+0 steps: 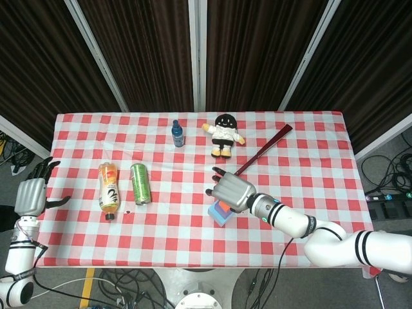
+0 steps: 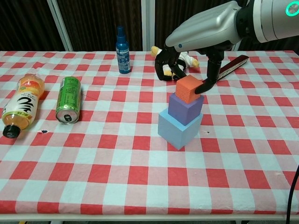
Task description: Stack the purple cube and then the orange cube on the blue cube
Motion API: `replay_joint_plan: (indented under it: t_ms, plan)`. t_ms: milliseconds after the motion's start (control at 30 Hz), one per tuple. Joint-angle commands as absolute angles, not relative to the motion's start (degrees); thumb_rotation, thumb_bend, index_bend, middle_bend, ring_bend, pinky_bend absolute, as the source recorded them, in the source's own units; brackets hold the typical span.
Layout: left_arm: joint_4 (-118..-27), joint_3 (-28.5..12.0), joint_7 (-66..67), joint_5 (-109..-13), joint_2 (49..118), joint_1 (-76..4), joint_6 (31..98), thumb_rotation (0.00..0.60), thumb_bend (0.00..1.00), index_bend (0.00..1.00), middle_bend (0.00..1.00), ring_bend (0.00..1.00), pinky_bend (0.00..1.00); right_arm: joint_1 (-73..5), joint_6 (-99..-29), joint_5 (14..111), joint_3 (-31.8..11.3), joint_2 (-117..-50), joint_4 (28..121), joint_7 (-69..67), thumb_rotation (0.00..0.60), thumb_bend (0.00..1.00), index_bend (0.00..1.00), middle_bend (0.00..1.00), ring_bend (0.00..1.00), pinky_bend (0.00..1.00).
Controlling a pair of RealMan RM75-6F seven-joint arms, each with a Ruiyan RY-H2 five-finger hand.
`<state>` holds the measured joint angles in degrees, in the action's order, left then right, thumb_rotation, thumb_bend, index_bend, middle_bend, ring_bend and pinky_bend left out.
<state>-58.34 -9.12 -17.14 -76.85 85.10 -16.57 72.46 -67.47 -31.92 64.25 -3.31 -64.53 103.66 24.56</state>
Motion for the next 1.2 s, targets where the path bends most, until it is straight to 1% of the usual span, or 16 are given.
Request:
replay_joint_plan:
  t_ms: [33, 133, 233, 367, 467, 600, 633, 700, 767, 833, 933, 1067, 1133, 1200]
  plan:
    - [-58.3, -9.1, -17.1, -76.8, 85.1, -16.6, 72.3, 0.600, 0.09, 0.23, 0.18, 0.13, 0.25, -67.7, -31.6, 64.1, -3.1, -64.5, 103.5, 24.5, 0.600, 0.09, 0.27, 0.42, 0.14, 0.00]
    - [-58.3, -9.0, -17.1, -76.9, 85.2, -16.6, 72.3, 0.600, 0.09, 0.23, 0.18, 0.13, 0.25, -68.2, -31.1, 63.3, -2.8, -64.3, 103.2, 24.6, 0.600, 0.05, 0.21, 0.34, 0.07, 0.00]
    - [-58.2, -9.1, -17.2, -76.9, 85.2, -16.6, 72.4, 0.600, 0.09, 0.23, 0.18, 0.13, 0.25, -68.4, -31.3, 62.5, -2.7, -64.1, 103.3, 24.7, 0.600, 0.02, 0.14, 0.28, 0.03, 0.00]
    - [-58.3, -9.1, -17.2, -76.9, 85.1, -16.6, 72.5, 0.600, 0.09, 0.23, 0.18, 0.13, 0.25, -68.3, -32.4, 62.2, -2.8, -62.6, 104.6, 24.7, 0.600, 0.00, 0.13, 0.25, 0.02, 0.00]
    - [-58.4, -9.1, -17.1, -77.0, 85.1, -16.6, 72.6, 0.600, 0.09, 0.23, 0.18, 0.13, 0.25, -67.4, -34.6, 62.3, -2.7, -59.3, 107.6, 25.2, 0.600, 0.00, 0.13, 0.24, 0.01, 0.00]
    - [-58.5, -8.9, -16.7, -77.2, 85.2, -16.6, 72.6, 0.600, 0.09, 0.23, 0.18, 0.13, 0.25, -63.9, -40.6, 62.2, -1.0, -52.6, 112.3, 28.1, 0.600, 0.00, 0.13, 0.24, 0.01, 0.00]
    - [-58.5, -8.9, -16.5, -77.3, 85.2, -16.7, 72.6, 0.600, 0.09, 0.23, 0.18, 0.13, 0.25, -62.1, -43.5, 61.7, 0.1, -50.8, 113.4, 29.9, 0.600, 0.00, 0.13, 0.24, 0.01, 0.00]
    - [-58.6, -8.8, -16.2, -77.5, 85.3, -16.7, 72.7, 0.600, 0.09, 0.23, 0.18, 0.13, 0.25, -58.6, -49.5, 60.7, 1.6, -49.6, 114.4, 32.9, 0.600, 0.00, 0.12, 0.24, 0.01, 0.00]
    - [-58.7, -8.6, -15.9, -77.8, 85.4, -16.8, 72.9, 0.600, 0.09, 0.23, 0.18, 0.13, 0.25, -53.2, -58.6, 59.0, 2.6, -50.9, 114.3, 34.6, 0.600, 0.01, 0.09, 0.22, 0.01, 0.00]
    - [-58.8, -8.4, -15.5, -78.2, 85.5, -16.8, 73.1, 0.600, 0.09, 0.23, 0.18, 0.13, 0.25, -47.1, -68.0, 57.2, 2.8, -54.6, 112.8, 33.8, 0.600, 0.03, 0.06, 0.20, 0.01, 0.00]
    - [-58.9, -8.0, -15.0, -78.6, 85.6, -17.0, 73.1, 0.600, 0.09, 0.23, 0.18, 0.13, 0.25, -40.0, -76.6, 56.2, 3.0, -60.0, 109.1, 30.9, 0.600, 0.06, 0.03, 0.18, 0.01, 0.00]
    - [-59.2, -7.8, -14.3, -79.1, 85.7, -17.1, 73.5, 0.600, 0.09, 0.23, 0.18, 0.13, 0.25, -33.4, -83.2, 59.6, 3.2, -65.6, 103.3, 25.9, 0.600, 0.06, 0.02, 0.15, 0.00, 0.00]
    - [-59.5, -7.7, -13.8, -79.5, 85.7, -17.2, 73.9, 0.600, 0.09, 0.23, 0.18, 0.13, 0.25, -31.0, -85.0, 60.6, 3.1, -68.1, 100.9, 24.1, 0.600, 0.06, 0.02, 0.14, 0.00, 0.00]
    - [-59.7, -7.4, -13.3, -80.0, 85.8, -17.2, 74.3, 0.600, 0.09, 0.23, 0.18, 0.13, 0.25, -29.2, -85.0, 59.9, 2.5, -69.7, 99.8, 22.5, 0.600, 0.06, 0.02, 0.14, 0.00, 0.00]
